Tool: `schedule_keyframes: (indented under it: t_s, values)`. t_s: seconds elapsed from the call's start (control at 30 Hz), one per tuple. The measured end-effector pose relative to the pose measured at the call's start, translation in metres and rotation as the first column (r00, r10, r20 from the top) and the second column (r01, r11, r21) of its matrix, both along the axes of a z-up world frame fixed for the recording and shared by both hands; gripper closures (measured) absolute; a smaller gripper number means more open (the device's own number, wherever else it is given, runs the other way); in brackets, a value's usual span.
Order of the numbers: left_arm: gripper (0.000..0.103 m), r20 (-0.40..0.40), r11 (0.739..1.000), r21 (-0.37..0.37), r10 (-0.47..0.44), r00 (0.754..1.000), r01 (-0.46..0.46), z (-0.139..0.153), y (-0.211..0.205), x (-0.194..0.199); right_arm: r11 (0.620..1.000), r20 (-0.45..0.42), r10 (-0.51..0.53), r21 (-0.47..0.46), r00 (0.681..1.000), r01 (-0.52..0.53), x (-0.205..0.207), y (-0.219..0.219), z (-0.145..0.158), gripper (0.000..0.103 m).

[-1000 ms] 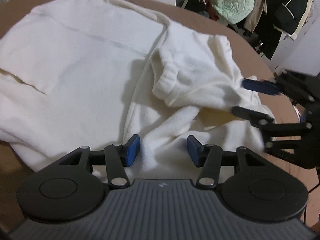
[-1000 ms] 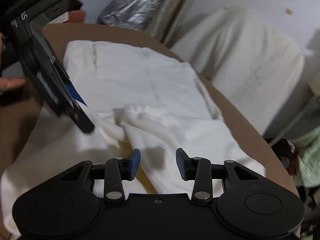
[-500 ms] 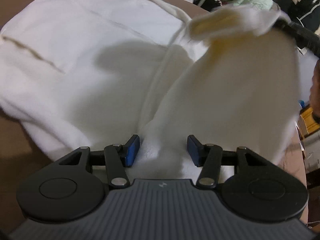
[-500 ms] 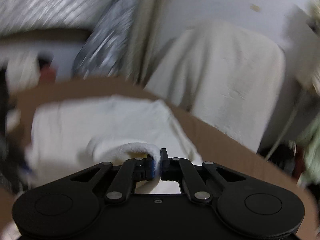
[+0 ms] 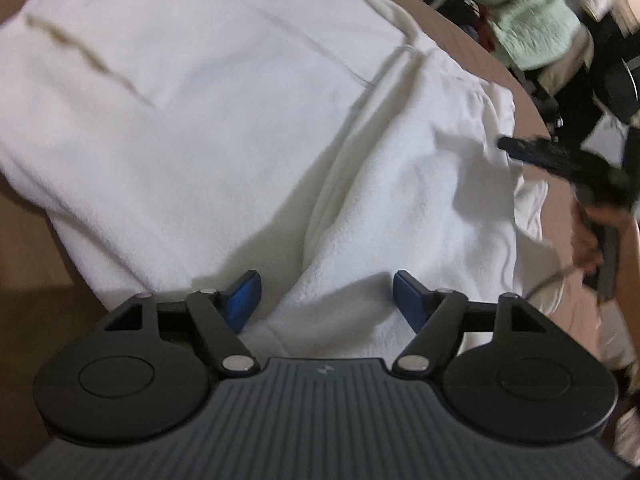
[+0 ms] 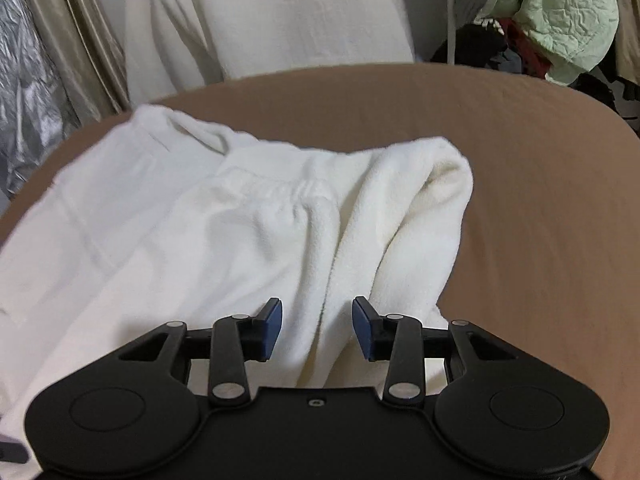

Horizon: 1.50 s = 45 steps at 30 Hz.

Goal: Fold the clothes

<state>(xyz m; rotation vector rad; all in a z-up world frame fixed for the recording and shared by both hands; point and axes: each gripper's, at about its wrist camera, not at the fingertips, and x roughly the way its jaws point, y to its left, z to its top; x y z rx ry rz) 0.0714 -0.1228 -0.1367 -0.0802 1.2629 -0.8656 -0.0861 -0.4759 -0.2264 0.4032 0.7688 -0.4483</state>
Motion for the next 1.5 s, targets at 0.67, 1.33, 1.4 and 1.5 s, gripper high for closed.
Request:
schedule_keyframes:
  t_s: [0.67,1.33,1.4,1.5]
  values:
    - [0.036,0.021,0.998,-0.007,0.056,0.998,-0.056,0.019,0.037,-0.014,0.718,-0.086,0.682,0.266,0.726,-0.643,-0.089,0.197,-0.021,0.051]
    - [0.049,0.113,0.998,0.063,-0.036,0.993,0.029,0.013,0.017,-0.025,0.783,0.076,0.576,0.234,0.814,-0.576,-0.106,0.214,-0.047,0.073]
    - [0.055,0.158,0.994,0.107,-0.030,0.987,0.013,0.020,0.022,-0.032,0.763,0.035,0.622,0.198,0.782,-0.615,-0.105,0.220,-0.042,0.090]
    - [0.064,0.167,0.993,0.114,0.017,0.986,-0.036,0.026,0.038,-0.037,0.743,0.058,0.640,0.204,0.766,-0.637,-0.113,0.221,-0.028,0.090]
